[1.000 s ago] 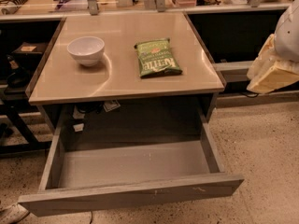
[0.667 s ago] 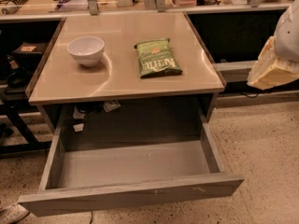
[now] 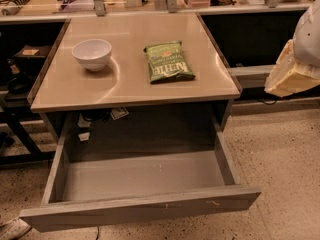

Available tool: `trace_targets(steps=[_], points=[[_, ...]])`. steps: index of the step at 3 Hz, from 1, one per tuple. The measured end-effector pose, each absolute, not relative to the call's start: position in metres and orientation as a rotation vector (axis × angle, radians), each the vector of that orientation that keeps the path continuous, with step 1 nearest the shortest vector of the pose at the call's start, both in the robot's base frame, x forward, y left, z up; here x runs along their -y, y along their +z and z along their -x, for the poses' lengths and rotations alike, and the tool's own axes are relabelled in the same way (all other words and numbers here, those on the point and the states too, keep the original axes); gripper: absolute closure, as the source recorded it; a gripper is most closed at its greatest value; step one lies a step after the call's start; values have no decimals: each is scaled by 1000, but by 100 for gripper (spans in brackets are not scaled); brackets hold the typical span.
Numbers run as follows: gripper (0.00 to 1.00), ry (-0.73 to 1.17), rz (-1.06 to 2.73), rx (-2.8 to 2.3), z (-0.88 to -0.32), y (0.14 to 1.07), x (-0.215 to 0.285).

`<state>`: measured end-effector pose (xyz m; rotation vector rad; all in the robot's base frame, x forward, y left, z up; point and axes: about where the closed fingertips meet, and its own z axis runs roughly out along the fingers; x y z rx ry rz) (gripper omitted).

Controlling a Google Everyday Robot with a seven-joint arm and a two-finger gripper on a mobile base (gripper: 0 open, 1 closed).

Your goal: Close top drawer

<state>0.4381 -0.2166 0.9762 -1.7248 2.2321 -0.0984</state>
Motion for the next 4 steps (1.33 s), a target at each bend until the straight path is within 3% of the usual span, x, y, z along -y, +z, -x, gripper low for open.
trace_targets(steps=[2, 4], points=[[100, -66, 1694, -2335, -401, 955, 210], [100, 119, 1658, -2536, -335, 889, 203]])
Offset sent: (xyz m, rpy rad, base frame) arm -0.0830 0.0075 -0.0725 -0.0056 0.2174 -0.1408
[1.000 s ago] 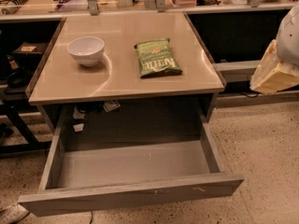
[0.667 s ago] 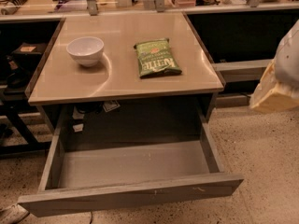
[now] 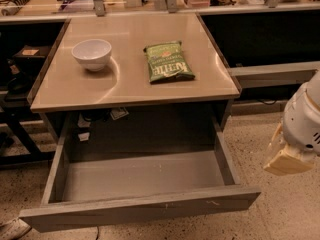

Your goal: Close top drawer

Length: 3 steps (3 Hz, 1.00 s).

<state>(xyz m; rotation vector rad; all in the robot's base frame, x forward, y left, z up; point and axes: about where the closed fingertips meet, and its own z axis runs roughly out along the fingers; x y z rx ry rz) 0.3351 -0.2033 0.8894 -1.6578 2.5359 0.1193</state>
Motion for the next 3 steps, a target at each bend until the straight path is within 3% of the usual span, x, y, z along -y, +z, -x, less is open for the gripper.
trace_targets(steps=[3], points=[[100, 250, 1587, -2569, -307, 843, 195]])
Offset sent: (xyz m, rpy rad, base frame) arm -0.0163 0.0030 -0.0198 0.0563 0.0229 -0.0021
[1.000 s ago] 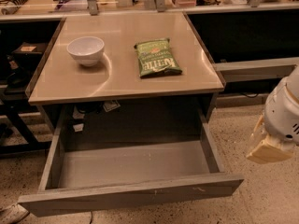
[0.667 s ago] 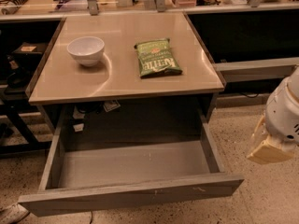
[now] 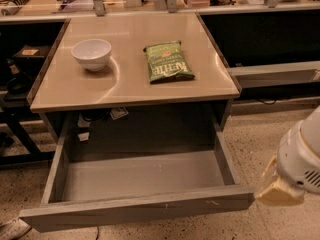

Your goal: Close top drawer

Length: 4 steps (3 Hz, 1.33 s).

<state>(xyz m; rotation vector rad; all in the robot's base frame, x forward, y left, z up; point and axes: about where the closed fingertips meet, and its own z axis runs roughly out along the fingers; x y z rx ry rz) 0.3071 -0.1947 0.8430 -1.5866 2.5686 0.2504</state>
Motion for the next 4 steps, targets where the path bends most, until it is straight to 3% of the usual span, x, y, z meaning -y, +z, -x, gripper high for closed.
trace_targets(steps=[2, 4], points=[[100, 443, 1542, -2705, -271, 738, 187], [100, 475, 1532, -2719, -267, 726, 186]])
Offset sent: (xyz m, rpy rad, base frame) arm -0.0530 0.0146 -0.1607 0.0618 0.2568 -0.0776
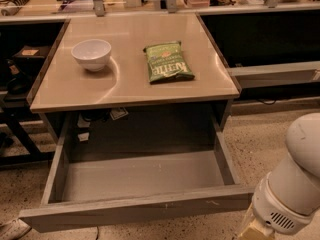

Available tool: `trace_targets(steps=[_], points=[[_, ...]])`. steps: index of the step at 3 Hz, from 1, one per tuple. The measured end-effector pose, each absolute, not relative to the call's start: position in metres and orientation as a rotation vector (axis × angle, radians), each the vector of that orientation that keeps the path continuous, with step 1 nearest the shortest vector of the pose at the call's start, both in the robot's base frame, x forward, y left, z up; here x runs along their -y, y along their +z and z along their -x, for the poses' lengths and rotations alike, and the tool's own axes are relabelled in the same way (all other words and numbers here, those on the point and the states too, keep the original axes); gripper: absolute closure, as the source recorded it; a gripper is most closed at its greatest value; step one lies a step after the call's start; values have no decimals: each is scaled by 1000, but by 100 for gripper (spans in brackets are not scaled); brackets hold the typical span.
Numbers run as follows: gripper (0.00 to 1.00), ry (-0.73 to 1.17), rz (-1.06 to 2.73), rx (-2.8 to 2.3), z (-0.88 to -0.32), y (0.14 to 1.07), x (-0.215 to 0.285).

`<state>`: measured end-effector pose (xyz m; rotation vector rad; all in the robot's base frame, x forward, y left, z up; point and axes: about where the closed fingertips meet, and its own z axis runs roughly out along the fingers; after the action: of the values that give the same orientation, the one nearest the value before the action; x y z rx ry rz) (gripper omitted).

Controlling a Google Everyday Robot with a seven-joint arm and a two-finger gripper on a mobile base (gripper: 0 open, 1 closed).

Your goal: Close top drawer

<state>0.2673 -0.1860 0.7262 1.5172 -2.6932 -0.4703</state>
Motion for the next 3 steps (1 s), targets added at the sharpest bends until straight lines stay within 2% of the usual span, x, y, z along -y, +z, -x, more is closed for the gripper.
trace_targets(steps=[3], points=[[100, -619, -1406, 2718, -307, 662, 165]])
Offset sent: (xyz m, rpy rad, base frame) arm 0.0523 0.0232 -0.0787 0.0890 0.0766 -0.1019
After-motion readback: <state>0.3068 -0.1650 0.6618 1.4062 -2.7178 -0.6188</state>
